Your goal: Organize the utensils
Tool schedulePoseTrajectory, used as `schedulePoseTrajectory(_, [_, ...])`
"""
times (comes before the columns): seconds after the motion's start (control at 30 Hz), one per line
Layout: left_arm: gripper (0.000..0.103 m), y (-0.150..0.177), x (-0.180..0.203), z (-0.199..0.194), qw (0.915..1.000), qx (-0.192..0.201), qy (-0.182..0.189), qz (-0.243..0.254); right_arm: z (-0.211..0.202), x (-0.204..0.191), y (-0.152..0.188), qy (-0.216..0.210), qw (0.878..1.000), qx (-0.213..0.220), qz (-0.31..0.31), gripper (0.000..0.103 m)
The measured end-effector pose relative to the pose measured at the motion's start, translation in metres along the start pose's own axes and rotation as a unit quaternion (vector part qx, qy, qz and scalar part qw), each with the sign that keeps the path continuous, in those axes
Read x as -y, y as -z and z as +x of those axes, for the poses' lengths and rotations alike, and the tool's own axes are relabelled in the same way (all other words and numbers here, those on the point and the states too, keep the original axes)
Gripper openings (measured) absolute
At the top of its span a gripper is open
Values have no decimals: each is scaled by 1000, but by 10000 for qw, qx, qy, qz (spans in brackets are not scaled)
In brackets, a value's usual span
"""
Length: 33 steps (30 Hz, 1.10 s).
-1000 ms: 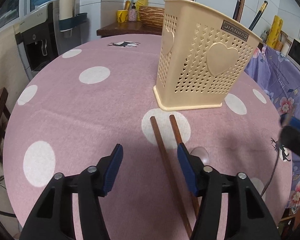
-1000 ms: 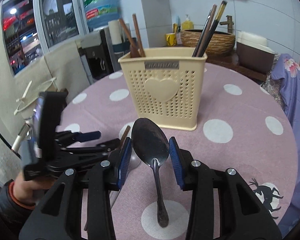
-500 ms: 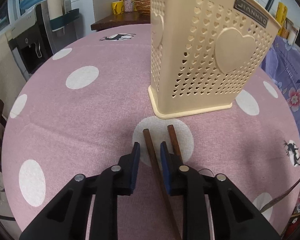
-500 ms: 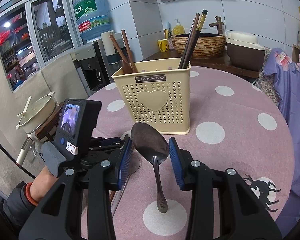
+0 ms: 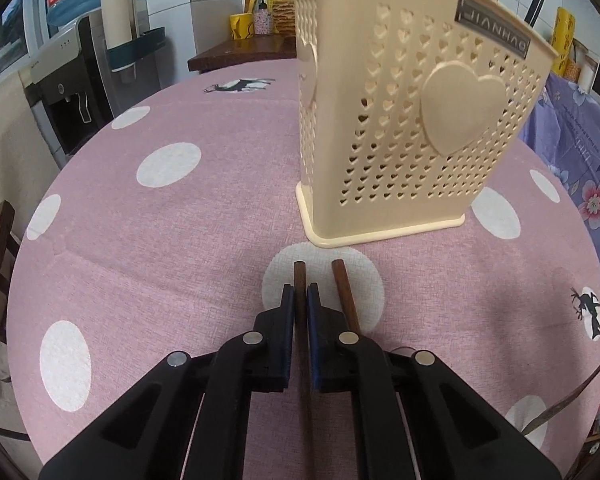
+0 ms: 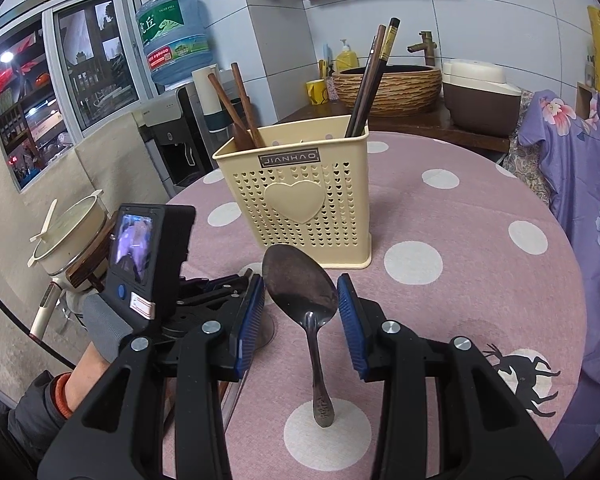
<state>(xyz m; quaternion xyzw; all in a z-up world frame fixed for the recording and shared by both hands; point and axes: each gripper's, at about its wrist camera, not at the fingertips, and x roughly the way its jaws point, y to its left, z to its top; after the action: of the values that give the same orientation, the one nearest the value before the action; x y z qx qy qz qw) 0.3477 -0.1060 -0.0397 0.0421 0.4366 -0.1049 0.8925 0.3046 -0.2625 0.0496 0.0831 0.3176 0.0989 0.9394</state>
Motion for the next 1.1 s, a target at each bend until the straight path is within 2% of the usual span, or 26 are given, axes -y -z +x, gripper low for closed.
schedulePoseTrajectory(0.13, [8,-5,-8,-18,9995,231,152,-181,-2,3,0,-15,10000,13,80,38])
schedulePoseTrajectory(0.33, [8,-16,-24,-68,9950,806,438,-394,-9,5,-4,-142,9997,87,197,38])
schedulePoseTrajectory(0.37, [8,-18,-26,-79,9936,932,483,-411,-10,5,-6,-167,9996,89,212,24])
schedulePoseTrajectory(0.4, [8,-21,-29,-87,9924,1038,506,-414,-11,5,-7,-186,9995,69,227,21])
schedulePoseTrajectory(0.53, [8,-27,-34,-115,9880,1386,557,-395,-10,4,-10,-224,9995,36,220,14])
schedulePoseTrajectory(0.7, [8,-29,-38,-123,9864,1494,519,-437,1,6,-10,-270,9992,-67,302,14])
schedulePoseTrajectory(0.8, [8,-29,-40,-124,9857,1535,541,-445,12,4,-10,-194,9996,-165,118,20])
schedulePoseTrajectory(0.87, [8,-29,-42,-128,9848,1568,585,-474,24,5,-10,-232,9993,-277,60,40])
schedulePoseTrajectory(0.9, [8,-29,-43,-130,9841,1606,591,-483,30,5,-11,-266,9990,-365,57,42])
schedulePoseTrajectory(1.1, [8,-34,-43,-145,9806,1811,599,-449,72,1,-6,-108,9965,-818,-136,43])
